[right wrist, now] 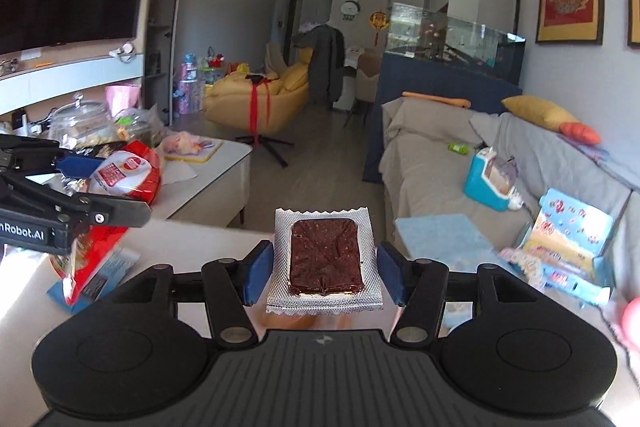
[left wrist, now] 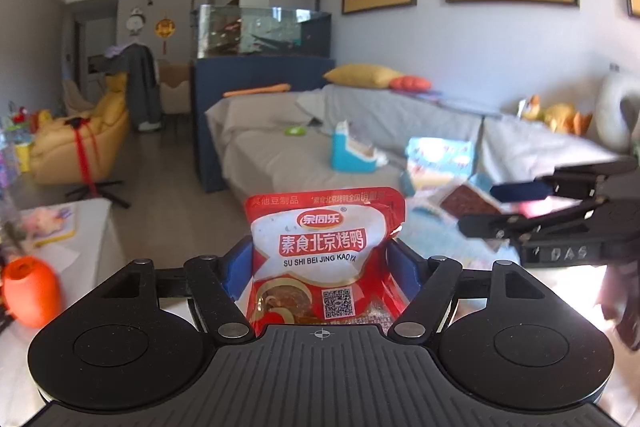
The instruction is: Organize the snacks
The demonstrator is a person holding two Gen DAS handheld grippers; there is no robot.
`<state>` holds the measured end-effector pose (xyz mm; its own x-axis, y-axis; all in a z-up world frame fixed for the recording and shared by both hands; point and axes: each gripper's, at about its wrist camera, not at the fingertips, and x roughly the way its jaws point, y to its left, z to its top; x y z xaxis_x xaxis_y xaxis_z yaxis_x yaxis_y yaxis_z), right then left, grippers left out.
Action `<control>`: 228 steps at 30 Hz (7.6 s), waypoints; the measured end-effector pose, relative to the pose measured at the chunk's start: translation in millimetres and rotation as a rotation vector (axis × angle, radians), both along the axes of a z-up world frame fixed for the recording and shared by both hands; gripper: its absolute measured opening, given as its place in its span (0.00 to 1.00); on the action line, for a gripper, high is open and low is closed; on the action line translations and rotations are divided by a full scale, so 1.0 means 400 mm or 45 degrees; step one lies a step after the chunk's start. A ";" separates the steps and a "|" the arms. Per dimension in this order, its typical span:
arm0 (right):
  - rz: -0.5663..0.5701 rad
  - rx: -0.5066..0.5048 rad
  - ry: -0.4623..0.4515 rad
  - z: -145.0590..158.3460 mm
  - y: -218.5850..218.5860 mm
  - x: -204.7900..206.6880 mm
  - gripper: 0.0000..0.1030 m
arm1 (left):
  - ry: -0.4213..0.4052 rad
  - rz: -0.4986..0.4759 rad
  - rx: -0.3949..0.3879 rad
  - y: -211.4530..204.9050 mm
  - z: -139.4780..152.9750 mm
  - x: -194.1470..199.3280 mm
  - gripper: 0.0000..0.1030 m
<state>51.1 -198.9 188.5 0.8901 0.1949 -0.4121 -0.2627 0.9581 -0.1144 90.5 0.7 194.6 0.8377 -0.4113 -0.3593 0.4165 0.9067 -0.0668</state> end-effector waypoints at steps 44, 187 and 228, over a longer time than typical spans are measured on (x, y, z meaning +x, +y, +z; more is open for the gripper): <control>0.368 0.213 0.610 -0.273 0.493 0.236 0.72 | 0.349 0.877 -0.305 0.696 -0.349 -0.060 0.78; 0.058 0.241 0.275 -0.273 0.094 0.082 0.67 | 0.292 0.536 -0.030 0.245 -0.401 -0.077 0.31; 0.008 0.159 0.436 -0.469 0.055 -0.100 0.85 | 0.391 0.426 0.313 0.147 -0.447 -0.040 0.60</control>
<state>11.1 -176.9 0.7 0.7032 0.2675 -0.6587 -0.2716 0.9573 0.0988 74.6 59.5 15.6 0.7497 -0.0115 -0.6617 0.0960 0.9912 0.0916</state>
